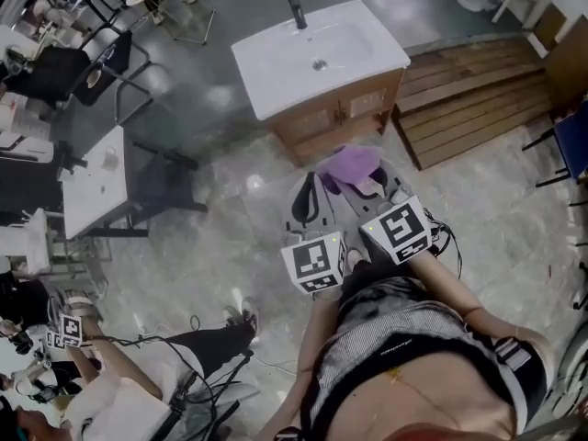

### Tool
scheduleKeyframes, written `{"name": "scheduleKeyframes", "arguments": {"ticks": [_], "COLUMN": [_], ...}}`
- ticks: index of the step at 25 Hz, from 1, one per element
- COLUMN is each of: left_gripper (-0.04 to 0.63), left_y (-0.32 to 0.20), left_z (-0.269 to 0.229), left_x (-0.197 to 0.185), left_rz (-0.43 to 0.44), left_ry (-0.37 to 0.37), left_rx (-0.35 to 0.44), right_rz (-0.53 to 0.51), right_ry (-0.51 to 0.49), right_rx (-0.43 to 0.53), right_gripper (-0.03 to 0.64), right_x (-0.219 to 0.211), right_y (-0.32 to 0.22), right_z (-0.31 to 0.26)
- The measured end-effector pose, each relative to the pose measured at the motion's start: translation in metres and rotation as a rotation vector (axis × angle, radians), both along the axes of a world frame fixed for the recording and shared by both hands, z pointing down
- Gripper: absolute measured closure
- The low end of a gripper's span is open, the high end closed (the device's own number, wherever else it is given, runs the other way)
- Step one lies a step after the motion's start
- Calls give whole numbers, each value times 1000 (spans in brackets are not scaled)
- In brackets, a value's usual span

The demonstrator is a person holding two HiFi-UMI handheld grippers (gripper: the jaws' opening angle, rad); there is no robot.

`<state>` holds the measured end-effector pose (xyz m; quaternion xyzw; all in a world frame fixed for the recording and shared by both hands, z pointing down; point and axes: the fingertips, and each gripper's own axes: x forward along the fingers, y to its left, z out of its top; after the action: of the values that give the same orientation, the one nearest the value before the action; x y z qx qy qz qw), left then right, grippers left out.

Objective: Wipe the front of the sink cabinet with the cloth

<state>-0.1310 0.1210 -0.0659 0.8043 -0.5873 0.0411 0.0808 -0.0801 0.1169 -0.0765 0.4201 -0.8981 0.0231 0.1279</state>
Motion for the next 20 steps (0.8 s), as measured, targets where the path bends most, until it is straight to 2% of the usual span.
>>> {"name": "scheduleKeyframes", "arguments": {"ticks": [11,20], "left_gripper": [594,595], "left_y": [-84,-131], "left_z": [-10,-9], "left_x": [25,39], "left_rz": [-43,-111], "left_ry": [-27,-32], "left_rx": [-1,-6], "right_rz": [-32,-122], "right_ry": [-22,-35], "right_rx": [2,-6], "right_gripper": [436,436], "right_x": [29,39], "right_y": [-87,-136], "right_z": [-8,-4]}}
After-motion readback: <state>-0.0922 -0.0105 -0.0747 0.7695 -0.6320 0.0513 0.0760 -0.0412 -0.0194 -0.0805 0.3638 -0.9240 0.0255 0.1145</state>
